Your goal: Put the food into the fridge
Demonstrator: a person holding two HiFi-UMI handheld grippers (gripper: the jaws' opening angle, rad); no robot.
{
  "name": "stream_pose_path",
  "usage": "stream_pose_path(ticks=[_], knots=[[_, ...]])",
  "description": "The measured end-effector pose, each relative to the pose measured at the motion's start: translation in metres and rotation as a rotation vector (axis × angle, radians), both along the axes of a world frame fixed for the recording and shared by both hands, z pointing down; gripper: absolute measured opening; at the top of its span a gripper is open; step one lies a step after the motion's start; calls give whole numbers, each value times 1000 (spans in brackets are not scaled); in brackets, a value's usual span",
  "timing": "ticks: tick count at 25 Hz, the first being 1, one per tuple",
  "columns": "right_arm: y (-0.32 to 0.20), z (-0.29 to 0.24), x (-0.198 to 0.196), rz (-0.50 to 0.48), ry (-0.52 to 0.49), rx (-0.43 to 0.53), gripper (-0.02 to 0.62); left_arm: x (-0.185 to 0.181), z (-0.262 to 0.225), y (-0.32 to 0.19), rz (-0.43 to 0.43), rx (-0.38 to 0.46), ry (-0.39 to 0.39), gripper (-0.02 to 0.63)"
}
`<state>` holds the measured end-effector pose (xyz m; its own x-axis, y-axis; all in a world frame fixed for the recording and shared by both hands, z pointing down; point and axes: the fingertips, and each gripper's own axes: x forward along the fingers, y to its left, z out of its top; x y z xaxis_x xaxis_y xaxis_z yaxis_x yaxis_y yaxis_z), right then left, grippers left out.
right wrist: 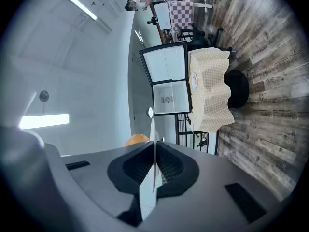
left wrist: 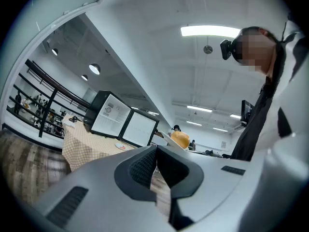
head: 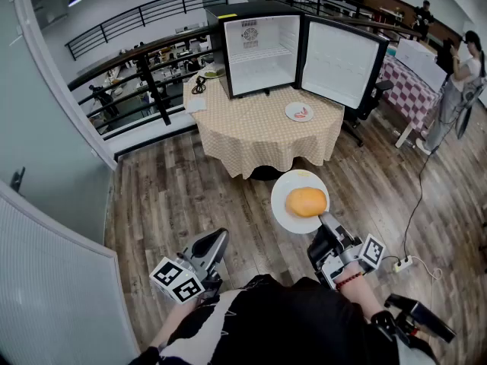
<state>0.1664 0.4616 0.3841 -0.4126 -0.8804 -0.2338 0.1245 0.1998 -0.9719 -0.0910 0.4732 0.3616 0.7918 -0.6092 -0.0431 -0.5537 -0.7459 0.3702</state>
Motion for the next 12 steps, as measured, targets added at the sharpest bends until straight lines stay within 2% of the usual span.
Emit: stream_pose_path(ticks=[5,12], knots=[[-4,0,-5,-1,-5,2,25,-6,-1,-3,-4,1,-6,14],[-9,2,-34,8,-27,19,25,-37,3,-9,5,7,-7,14]])
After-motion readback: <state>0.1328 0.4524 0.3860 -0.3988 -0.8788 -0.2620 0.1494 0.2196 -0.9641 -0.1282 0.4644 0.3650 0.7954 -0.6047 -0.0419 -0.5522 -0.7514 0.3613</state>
